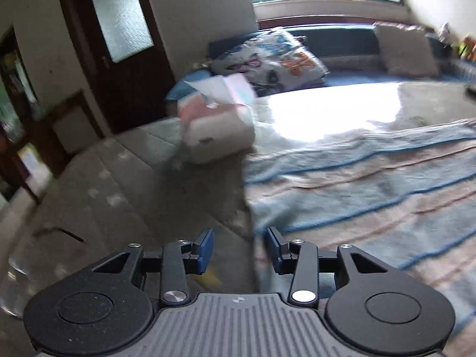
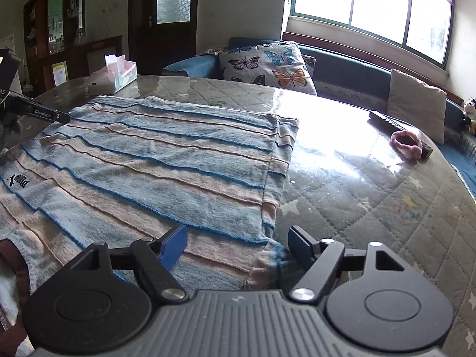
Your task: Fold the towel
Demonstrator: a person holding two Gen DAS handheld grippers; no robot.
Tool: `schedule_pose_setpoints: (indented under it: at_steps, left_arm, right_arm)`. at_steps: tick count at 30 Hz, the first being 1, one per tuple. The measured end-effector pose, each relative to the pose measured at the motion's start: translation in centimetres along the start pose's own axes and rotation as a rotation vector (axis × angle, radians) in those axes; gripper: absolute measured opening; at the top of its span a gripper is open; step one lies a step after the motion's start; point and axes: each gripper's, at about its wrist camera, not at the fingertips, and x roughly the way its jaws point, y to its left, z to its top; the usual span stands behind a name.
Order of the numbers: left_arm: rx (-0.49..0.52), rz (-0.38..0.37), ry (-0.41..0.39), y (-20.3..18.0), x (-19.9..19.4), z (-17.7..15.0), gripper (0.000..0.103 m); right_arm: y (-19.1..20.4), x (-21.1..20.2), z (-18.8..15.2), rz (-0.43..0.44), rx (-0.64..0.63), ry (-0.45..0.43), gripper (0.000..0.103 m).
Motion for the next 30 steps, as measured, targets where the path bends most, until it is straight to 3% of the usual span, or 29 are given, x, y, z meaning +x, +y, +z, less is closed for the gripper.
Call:
schedule_pose_setpoints:
  at_steps: [4,9,15,21,26,30]
  left_arm:
    - [-0.081,0.013,0.042,2.4,0.9,0.6,0.038]
    - [-0.066,-0.048,-0.025,1.9,-2.1,0.9,0.040]
    - [0.042,-0.203,-0.060,-3.4,-4.3,1.1,0.042]
    - [0.159,-0.267,-0.085,-7.6,-5.3,-0.2,0.047]
    - [0.220,-0.253,-0.094,-8.8,-5.4,-1.7,0.048]
    - [0.213,-0.224,-0.107,-8.5,-5.6,-2.1,0.049]
  right_arm:
    - [-0.4,-0.2,-0.1,-0.007,0.005,0.009,0.077]
    - [0.5,-0.6,0.3,-0.037,-0.041,0.012,0.076]
    - [3.8,0.1,2.3,0.064,-0.093,-0.012,0.076]
    - [8.1,2.2,4.9,0.178,-0.182,-0.014,0.076]
    - [11.5,3.0,4.9,0.256,-0.291,0.016,0.076]
    - [13.1,1.2,3.4,0.303,-0.382,0.022,0.077]
